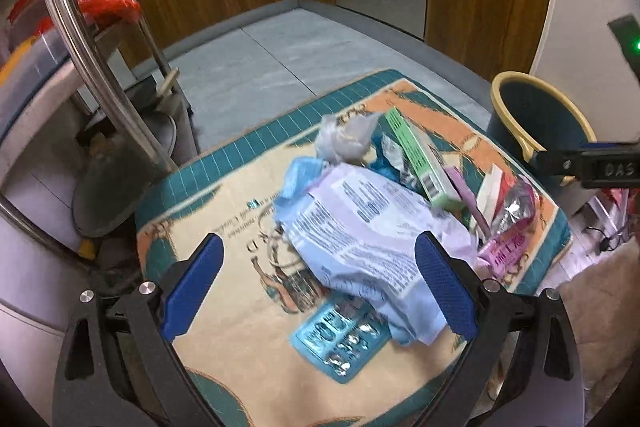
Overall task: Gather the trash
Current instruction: 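Grasp the pink snack wrapper with the right tool while the left tool grasps the white-blue packet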
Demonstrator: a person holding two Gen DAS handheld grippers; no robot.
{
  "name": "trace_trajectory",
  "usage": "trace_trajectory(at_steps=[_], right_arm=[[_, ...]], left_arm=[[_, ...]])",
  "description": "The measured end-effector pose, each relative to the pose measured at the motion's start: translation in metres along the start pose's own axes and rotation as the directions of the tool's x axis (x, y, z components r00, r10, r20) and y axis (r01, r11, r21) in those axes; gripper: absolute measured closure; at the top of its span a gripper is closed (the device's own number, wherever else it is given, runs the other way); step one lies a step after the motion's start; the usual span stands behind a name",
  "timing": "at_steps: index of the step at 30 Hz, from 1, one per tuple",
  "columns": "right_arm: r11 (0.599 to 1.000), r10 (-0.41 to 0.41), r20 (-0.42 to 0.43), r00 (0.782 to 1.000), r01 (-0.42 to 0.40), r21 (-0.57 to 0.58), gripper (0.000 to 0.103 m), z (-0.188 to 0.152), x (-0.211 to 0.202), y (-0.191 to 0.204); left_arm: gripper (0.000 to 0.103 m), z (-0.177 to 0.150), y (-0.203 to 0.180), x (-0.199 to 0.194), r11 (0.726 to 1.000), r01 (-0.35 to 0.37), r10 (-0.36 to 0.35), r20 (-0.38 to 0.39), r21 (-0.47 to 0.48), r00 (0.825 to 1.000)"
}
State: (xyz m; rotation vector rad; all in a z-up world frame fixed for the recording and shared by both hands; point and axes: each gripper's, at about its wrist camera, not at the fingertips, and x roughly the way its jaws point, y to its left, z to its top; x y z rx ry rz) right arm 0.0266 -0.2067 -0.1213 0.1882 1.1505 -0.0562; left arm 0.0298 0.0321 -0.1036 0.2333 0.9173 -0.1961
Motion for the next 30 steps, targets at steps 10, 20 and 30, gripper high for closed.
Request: trace_trajectory(at_steps=[10, 20, 30], right_arm=[[0.993, 0.091, -0.148, 0.985, -0.078, 0.094, 0.055, -0.010, 0.031, -0.006], [0.977, 0.191, -0.108, 0.976, -0.178, 0.117, 0.084, 0.000, 0.022, -0.002], [0.984, 0.162, 0.110, 0.981, -0.153, -0.093, 0.084, 0.024, -0.032, 0.024]], left_arm=[[0.008, -0.008, -0.017, 0.008, 0.998, 0.024, -0.021, -0.043, 0.064, 0.999], [0.008, -0.007, -0.015, 0.007, 0.998, 0.048, -0.046, -0.051, 0.043, 0.998], [0.009, -0.007, 0.008, 0.024, 0.994, 0.025, -0.035, -0.097, -0.103, 0.995]])
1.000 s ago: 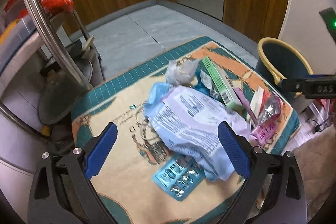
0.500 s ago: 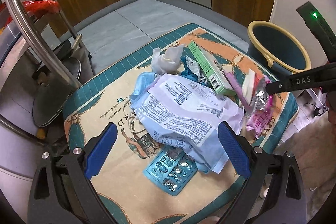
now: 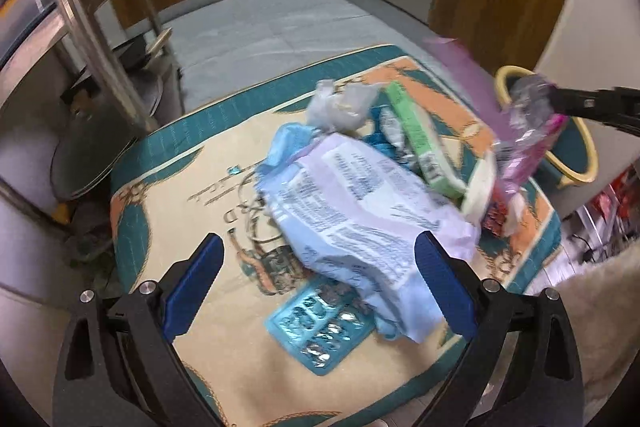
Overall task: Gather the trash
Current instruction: 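Grasp the pink snack wrapper with the right tool while the left tool grasps the white-blue packet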
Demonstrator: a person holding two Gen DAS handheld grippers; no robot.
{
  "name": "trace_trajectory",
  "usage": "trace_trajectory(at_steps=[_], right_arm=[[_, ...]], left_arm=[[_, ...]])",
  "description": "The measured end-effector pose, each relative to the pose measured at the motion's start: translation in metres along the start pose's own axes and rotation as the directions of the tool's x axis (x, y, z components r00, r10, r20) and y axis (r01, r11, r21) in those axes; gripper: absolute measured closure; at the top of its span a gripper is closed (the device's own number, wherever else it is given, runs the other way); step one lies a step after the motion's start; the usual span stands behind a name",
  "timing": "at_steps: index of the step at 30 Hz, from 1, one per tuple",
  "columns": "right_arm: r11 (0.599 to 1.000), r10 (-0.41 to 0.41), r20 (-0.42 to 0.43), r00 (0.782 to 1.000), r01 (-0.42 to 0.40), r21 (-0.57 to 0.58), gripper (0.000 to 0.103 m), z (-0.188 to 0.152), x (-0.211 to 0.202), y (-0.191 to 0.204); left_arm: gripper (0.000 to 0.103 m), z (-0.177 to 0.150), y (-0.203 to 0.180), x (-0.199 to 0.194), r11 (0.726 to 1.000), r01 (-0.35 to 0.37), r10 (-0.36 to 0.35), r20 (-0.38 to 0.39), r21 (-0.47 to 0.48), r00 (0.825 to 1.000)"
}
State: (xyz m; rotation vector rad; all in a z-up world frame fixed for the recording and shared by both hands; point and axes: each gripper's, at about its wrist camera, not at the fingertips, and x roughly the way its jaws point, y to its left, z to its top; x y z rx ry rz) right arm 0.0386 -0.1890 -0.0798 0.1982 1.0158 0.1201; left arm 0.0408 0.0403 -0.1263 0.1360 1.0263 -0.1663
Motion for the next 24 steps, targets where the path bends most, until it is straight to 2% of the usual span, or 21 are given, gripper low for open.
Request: trace_trajectory(at_steps=[4, 6, 9, 10, 12, 13, 14, 15, 16, 17, 18, 20, 22, 24], right_arm=[[1.000, -0.016, -0.004, 1.000, 0.016, -0.002, 0.084, 0.004, 0.002, -0.006], [0.999, -0.036, -0.001, 0.999, 0.036, -0.025, 0.084, 0.008, 0.004, -0.006], [0.996, -0.028, -0.013, 1.000, 0.027, -0.080, 0.085, 0.024, 0.001, -0.004], [0.994, -0.025, -0.010, 1.000, 0.024, -0.111, 0.085, 0.032, -0.003, -0.003], [0.980, -0.045, 0.037, 0.998, 0.051, -0.194, 0.085, 0.043, -0.011, 0.002], [0.968, -0.061, 0.073, 0.995, 0.077, -0.240, 0.085, 0.047, -0.015, 0.004], [0.962, -0.067, 0.092, 0.994, 0.089, -0.257, 0.085, 0.047, -0.015, 0.004], [0.963, -0.060, 0.099, 0.993, 0.084, -0.255, 0.085, 0.046, -0.013, 0.002], [0.967, -0.053, 0.093, 0.994, 0.075, -0.243, 0.085, 0.045, -0.011, 0.001], [0.975, -0.033, 0.077, 0.997, 0.049, -0.215, 0.085, 0.046, -0.007, -0.001], [0.981, -0.005, 0.069, 0.998, 0.018, -0.194, 0.085, 0.047, -0.006, -0.001], [0.972, -0.004, 0.090, 0.996, 0.025, -0.233, 0.085, 0.051, -0.006, 0.005], [0.961, -0.017, 0.098, 0.995, 0.043, -0.272, 0.085, 0.050, -0.004, 0.011], [0.969, 0.008, 0.065, 0.998, 0.008, -0.247, 0.085, 0.052, 0.001, 0.009]], left_arm=[[0.010, 0.002, 0.014, 0.008, 0.994, 0.014, -0.016, -0.021, -0.105, 1.000], [0.015, 0.003, 0.019, 0.012, 0.989, 0.026, -0.031, -0.029, -0.148, 0.999], [0.025, 0.005, 0.024, 0.022, 0.976, 0.041, -0.054, -0.056, -0.214, 0.997], [0.028, 0.006, 0.027, 0.027, 0.966, 0.074, -0.092, -0.061, -0.246, 0.994], [0.029, 0.007, 0.027, 0.036, 0.957, 0.099, -0.123, -0.074, -0.273, 0.990], [0.034, 0.007, 0.027, 0.040, 0.958, 0.098, -0.124, -0.081, -0.270, 0.989], [0.043, 0.007, 0.027, 0.048, 0.958, 0.105, -0.135, -0.099, -0.269, 0.986], [0.047, 0.008, 0.028, 0.051, 0.958, 0.105, -0.139, -0.111, -0.268, 0.984], [0.055, 0.009, 0.028, 0.056, 0.958, 0.106, -0.143, -0.124, -0.268, 0.982], [0.070, 0.010, 0.028, 0.057, 0.958, 0.102, -0.139, -0.126, -0.268, 0.982], [0.076, 0.013, 0.027, 0.058, 0.960, 0.093, -0.128, -0.122, -0.264, 0.984], [0.086, 0.019, 0.024, 0.053, 0.965, 0.101, -0.127, -0.097, -0.244, 0.987], [0.089, 0.024, 0.019, 0.044, 0.973, 0.095, -0.111, -0.066, -0.212, 0.992], [0.091, 0.030, 0.015, 0.035, 0.977, 0.090, -0.101, -0.052, -0.192, 0.993]])
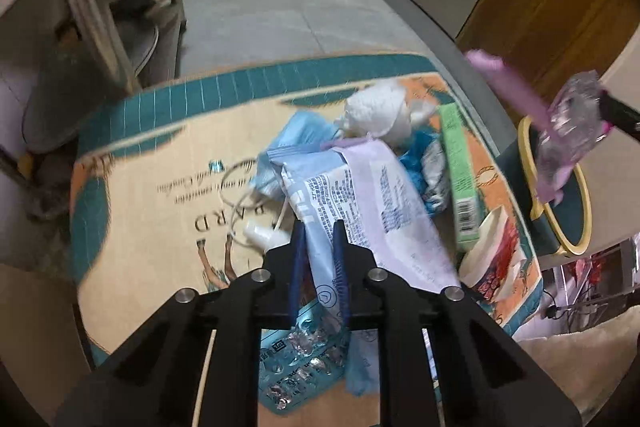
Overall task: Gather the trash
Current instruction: 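Grasp the pink snack wrapper with the right tool while the left tool grasps the white-blue packet, then carry both items over the bin and open both tools to drop them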
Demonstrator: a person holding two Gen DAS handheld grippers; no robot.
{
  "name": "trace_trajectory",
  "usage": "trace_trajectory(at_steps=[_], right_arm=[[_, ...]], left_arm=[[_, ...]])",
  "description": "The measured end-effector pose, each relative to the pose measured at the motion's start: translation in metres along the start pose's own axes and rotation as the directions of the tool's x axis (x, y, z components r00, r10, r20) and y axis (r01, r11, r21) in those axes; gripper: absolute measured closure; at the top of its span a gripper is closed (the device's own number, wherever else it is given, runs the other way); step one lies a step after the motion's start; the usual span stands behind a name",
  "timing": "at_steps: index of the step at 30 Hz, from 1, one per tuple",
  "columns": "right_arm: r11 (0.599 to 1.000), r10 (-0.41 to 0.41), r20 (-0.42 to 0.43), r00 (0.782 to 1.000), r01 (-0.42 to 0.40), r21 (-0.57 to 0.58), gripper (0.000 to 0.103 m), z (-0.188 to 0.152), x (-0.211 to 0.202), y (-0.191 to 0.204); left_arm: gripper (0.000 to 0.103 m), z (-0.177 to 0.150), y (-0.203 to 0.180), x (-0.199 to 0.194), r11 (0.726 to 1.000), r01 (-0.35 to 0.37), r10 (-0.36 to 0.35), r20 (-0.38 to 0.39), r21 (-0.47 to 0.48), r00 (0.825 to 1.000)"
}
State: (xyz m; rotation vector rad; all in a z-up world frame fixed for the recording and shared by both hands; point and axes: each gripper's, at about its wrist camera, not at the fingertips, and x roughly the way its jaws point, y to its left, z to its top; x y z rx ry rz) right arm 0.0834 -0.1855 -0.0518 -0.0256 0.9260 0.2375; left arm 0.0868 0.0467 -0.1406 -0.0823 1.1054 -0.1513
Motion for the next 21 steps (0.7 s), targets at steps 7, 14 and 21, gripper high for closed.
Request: trace_trajectory(at_steps=[7, 14, 21], right_arm=[[0.999, 0.005, 0.006, 1.000, -0.006, 0.035, 0.085, 0.003, -0.002, -0.006], [0.997, 0.014, 0.045, 0.999, -0.017, 0.071, 0.085, 0.008, -0.017, -0.011], [0.997, -0.041, 0.123, 0.992, 0.033, 0.066, 0.085, 0.017, -0.037, -0.028]], left_arm=[[0.097, 0.014, -0.015, -0.047, 0.998, 0.005, -0.011, 0.091, 0.061, 0.996], [0.099, 0.023, -0.039, -0.105, 0.982, -0.069, 0.019, 0.268, 0.177, 0.963], [0.099, 0.035, -0.055, -0.132, 0.963, -0.122, 0.025, 0.371, 0.241, 0.928]])
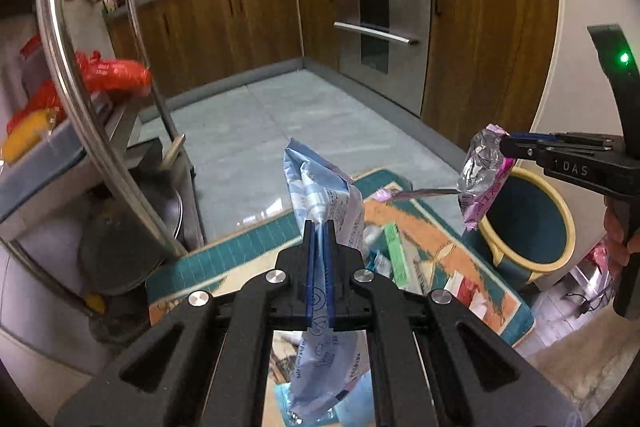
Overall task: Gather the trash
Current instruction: 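Carry both items over the bin and open both tools to drop them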
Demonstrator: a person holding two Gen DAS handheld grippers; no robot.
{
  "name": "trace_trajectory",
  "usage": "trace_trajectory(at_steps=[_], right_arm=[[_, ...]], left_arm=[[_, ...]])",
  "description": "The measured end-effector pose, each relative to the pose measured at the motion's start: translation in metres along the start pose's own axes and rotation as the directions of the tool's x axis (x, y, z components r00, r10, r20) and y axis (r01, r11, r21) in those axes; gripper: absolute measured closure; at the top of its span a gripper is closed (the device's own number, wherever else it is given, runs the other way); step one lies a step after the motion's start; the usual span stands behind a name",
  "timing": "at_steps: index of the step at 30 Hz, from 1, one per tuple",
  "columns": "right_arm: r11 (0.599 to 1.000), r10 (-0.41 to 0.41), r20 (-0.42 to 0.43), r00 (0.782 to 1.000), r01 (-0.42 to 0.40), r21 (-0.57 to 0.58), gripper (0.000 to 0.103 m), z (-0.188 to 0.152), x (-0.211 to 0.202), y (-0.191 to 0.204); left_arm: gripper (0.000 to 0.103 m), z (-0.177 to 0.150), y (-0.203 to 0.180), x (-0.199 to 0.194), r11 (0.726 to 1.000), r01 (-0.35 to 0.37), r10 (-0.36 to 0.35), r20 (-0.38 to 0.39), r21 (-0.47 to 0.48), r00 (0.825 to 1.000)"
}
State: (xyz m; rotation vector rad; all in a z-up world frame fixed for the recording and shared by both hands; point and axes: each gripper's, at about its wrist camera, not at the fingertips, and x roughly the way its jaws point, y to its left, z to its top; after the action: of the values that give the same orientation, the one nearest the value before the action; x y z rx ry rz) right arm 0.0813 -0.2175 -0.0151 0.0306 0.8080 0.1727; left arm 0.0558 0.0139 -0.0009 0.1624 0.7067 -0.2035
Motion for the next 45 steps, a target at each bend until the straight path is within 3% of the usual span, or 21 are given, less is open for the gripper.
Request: trace_trajectory(at_steps=[4, 14, 18, 24, 33, 38, 45], right_arm=[[0.999, -0.021, 0.000, 1.000, 0.021, 0.026, 0.085, 0.002, -0.002, -0.020], [0.985, -0.173, 0.022, 0.985, 0.173, 0.028, 0.085, -0.001, -0.014, -0.082], [0.970, -0.242, 0.018, 0.970, 0.242, 0.010, 0.085, -0.005, -0.021, -0.111], [0.953, -0.297, -0.055, 0.953, 0.300, 0.051, 0.085, -0.021, -0.019, -0.163], [0.936, -0.338, -0.204, 0.919, 0.351, 0.027, 0.085, -0.044, 0.012, -0.195], [0.930, -0.359, -0.243, 0.901, 0.368, -0.006, 0.085, -0.048, 0.018, -0.194], [0.931, -0.354, -0.266, 0.897, 0.364, -0.012, 0.085, -0.046, 0.024, -0.199]], left_arm=[[0.099, 0.017, -0.015, 0.001, 0.999, 0.013, -0.014, 0.038, 0.032, 0.999], [0.099, 0.058, -0.080, 0.016, 0.985, 0.147, -0.155, 0.100, 0.085, 0.983], [0.099, 0.068, -0.115, 0.030, 0.970, 0.220, -0.230, 0.094, 0.107, 0.969], [0.099, 0.070, -0.175, 0.060, 0.937, 0.327, -0.336, 0.056, 0.125, 0.940], [0.099, 0.063, -0.224, 0.113, 0.925, 0.376, -0.377, 0.005, 0.059, 0.926], [0.099, 0.059, -0.244, 0.124, 0.923, 0.383, -0.385, 0.042, 0.043, 0.922], [0.099, 0.045, -0.269, 0.144, 0.931, 0.343, -0.345, -0.010, 0.122, 0.939]])
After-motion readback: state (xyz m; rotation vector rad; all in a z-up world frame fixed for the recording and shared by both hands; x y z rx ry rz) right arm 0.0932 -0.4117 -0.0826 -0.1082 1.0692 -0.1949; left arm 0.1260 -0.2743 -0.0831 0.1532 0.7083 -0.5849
